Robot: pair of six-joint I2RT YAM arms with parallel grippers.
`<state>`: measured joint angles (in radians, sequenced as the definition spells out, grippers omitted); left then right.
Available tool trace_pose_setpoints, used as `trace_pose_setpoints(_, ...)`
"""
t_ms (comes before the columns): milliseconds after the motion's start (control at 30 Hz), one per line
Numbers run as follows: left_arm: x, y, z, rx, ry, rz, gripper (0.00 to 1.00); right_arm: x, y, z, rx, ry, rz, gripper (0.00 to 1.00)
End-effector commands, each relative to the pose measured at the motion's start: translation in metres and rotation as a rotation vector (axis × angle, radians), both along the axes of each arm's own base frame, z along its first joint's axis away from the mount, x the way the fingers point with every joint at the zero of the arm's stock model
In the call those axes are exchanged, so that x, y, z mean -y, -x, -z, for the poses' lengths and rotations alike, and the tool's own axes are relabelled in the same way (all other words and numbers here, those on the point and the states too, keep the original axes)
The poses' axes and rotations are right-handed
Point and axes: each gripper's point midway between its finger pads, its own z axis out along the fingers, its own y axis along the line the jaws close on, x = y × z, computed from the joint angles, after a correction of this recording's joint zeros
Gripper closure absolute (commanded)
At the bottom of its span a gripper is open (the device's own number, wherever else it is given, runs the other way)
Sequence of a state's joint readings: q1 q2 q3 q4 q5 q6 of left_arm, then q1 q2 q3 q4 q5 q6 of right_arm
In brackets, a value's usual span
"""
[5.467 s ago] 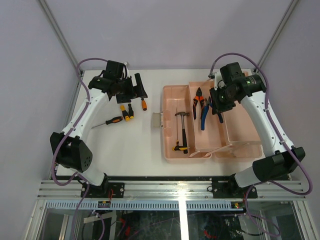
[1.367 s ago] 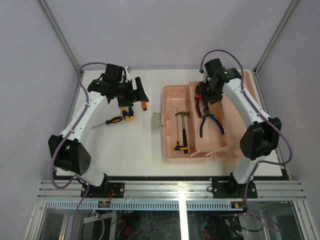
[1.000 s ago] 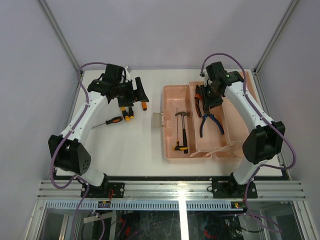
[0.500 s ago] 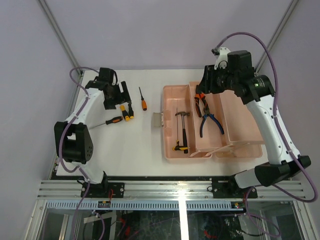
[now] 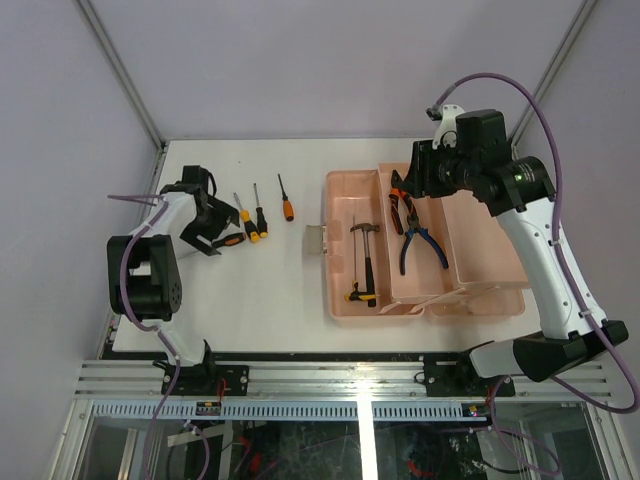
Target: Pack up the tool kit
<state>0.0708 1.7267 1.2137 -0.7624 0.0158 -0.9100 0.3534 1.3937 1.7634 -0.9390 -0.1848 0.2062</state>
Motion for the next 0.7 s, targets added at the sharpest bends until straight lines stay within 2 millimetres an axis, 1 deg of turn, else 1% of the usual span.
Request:
trace_pose_setpoints(0,-0.001,-0.024,-0.013,0.068,0.039,-0.217,0.14,0.008,0.008,-0.012,0.041,0.02,0.016,0.5)
trace_pose_setpoints(133,-0.001,-0.022,-0.005,0.048,0.062,-0.297,0.13,0.006,0.003,-0.011,0.031,0.022,0.018,0.49)
trace_pose_setpoints(233,-0.001,-0.012,0.01,0.017,0.079,-0.346,0.13,0.005,0.0,-0.012,0.025,0.03,0.017,0.46)
trace_pose_setpoints(367,-0.011,-0.011,0.031,0.006,0.082,-0.395,0.13,0.007,-0.005,-0.012,0.031,0.045,0.029,0.44)
trace_pose_setpoints(500,-0.025,-0.02,0.046,-0.01,0.06,-0.403,0.13,0.007,-0.007,-0.012,0.032,0.048,0.028,0.42)
trace_pose_setpoints(600,-0.032,-0.029,0.056,-0.017,0.052,-0.398,0.13,0.007,-0.009,-0.011,0.033,0.052,0.029,0.36)
trace_pose_setpoints(667,-0.034,-0.033,0.061,-0.025,0.047,-0.39,0.13,0.006,-0.011,-0.012,0.033,0.054,0.031,0.34)
